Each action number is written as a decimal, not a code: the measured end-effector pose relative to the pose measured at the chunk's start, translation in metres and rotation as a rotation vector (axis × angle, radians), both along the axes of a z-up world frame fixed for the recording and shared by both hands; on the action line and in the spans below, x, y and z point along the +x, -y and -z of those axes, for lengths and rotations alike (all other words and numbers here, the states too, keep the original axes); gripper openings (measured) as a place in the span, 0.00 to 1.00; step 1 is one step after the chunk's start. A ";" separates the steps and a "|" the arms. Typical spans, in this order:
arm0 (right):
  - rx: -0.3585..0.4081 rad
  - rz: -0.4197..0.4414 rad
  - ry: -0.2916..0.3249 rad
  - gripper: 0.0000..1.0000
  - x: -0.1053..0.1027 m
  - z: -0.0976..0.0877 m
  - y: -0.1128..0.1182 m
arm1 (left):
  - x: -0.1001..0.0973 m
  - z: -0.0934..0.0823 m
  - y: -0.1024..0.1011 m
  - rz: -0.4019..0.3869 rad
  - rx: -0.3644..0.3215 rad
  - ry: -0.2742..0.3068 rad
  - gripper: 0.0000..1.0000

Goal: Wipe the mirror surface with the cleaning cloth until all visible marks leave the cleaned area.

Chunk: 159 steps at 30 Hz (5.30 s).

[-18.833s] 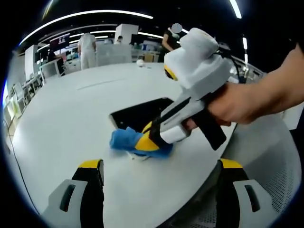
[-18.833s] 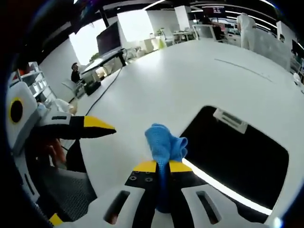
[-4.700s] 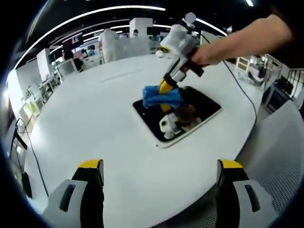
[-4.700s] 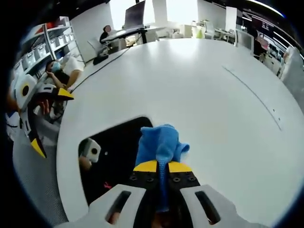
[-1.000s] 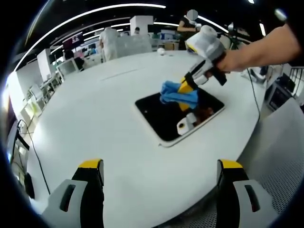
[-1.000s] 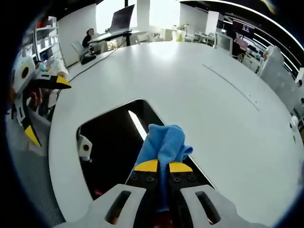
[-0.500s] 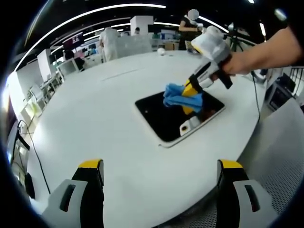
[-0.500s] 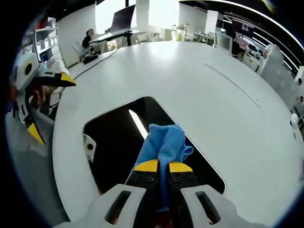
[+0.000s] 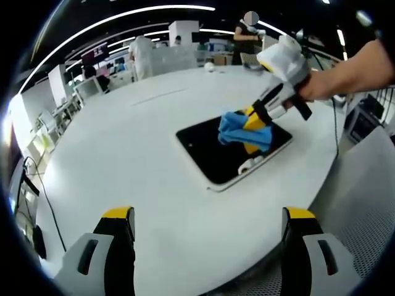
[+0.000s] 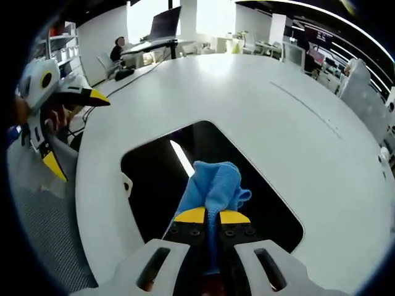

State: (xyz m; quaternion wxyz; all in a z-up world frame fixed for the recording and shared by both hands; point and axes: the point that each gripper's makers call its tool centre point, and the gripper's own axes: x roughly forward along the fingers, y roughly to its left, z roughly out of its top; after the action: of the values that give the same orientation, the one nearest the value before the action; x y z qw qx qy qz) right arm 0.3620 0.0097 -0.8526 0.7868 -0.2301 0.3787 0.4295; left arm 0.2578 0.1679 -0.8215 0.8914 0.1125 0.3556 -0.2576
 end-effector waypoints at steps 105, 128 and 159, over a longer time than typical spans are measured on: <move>0.036 -0.112 -0.122 0.00 -0.060 0.002 0.023 | 0.000 0.002 0.001 0.017 0.007 0.005 1.00; 0.024 -0.136 -0.115 0.00 -0.043 0.002 0.025 | -0.001 0.000 0.002 0.017 -0.003 0.004 1.00; 0.026 -0.169 -0.117 0.00 -0.025 0.001 0.029 | 0.000 0.002 -0.001 0.004 0.001 -0.007 0.99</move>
State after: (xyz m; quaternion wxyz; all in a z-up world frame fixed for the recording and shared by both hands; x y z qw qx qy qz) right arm 0.3366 -0.0192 -0.8541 0.7273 -0.2255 0.3975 0.5121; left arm 0.2573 0.1689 -0.8237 0.8895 0.1128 0.3585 -0.2598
